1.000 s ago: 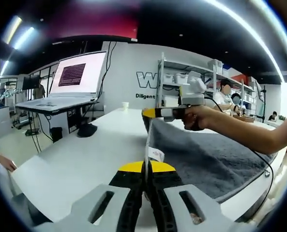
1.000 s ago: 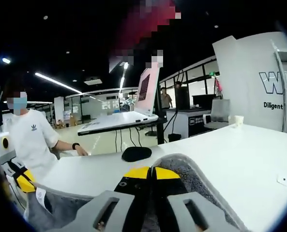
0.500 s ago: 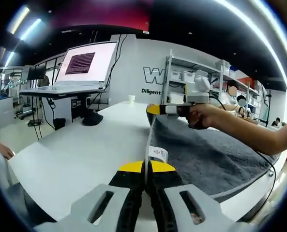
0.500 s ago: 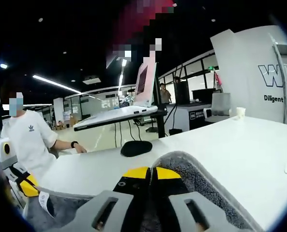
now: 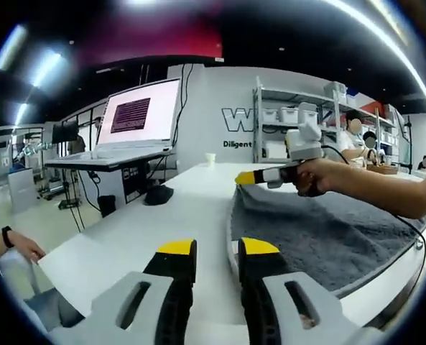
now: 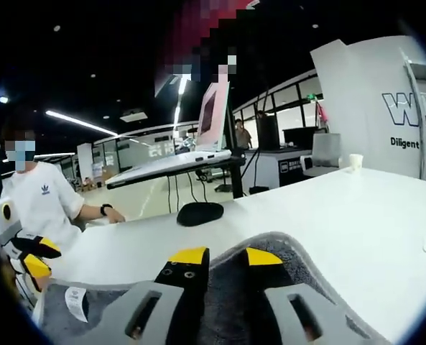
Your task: Open the folded towel by lifting each exposed corner and separating the folded layers until the towel lies flat within the target outline without major curled edges
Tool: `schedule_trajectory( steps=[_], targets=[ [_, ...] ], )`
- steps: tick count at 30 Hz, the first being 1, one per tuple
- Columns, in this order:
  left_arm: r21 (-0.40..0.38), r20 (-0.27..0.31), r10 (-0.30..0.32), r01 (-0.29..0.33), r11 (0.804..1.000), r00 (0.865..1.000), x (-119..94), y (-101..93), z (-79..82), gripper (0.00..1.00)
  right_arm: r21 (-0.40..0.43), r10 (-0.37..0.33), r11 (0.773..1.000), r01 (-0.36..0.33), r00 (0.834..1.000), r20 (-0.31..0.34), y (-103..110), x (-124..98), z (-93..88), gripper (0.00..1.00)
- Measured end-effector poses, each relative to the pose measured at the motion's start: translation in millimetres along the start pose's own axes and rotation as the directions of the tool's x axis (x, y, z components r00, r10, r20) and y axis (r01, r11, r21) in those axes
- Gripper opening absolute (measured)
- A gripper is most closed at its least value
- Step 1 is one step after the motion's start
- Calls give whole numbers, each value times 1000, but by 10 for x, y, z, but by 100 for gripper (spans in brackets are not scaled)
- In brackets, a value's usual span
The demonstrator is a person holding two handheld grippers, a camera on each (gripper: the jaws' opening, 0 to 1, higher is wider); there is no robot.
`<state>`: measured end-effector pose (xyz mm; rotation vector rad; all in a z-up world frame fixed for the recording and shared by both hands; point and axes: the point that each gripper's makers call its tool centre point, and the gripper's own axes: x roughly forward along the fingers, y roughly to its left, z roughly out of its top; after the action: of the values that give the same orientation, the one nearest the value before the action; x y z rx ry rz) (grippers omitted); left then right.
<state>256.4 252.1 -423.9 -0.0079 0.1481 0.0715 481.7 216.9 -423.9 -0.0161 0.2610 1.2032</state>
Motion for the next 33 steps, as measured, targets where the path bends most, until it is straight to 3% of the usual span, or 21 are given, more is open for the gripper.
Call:
schedule_trajectory(
  steps=[5, 8, 11, 15, 21, 27, 33],
  targets=[
    [28, -5, -86, 86, 996, 996, 98, -216, -22, 10, -1, -5, 1000, 5, 1000, 7, -31, 16, 35, 11],
    [31, -16, -117, 118, 993, 993, 150, -309, -46, 9, 62, -60, 996, 61, 998, -11, -232, 63, -54, 6],
    [32, -40, -142, 143, 989, 989, 188, -370, -101, 7, 58, -71, 996, 72, 997, -26, -296, 95, -153, 6],
    [42, -70, -144, 147, 988, 987, 220, -359, -190, 6, 43, -89, 995, 92, 995, -53, -367, 131, -275, 5],
    [3, -141, -129, 131, 991, 982, 254, -270, -405, 6, 2, -110, 994, 110, 992, -65, -423, 179, -306, 6],
    [-6, -149, -128, 128, 992, 981, 260, -264, -440, 6, 3, -109, 994, 110, 988, -106, -425, 214, -424, 6],
    [4, -137, -130, 131, 991, 982, 250, -273, -407, 7, 2, -96, 995, 96, 992, -85, -401, 176, -360, 7]
  ],
)
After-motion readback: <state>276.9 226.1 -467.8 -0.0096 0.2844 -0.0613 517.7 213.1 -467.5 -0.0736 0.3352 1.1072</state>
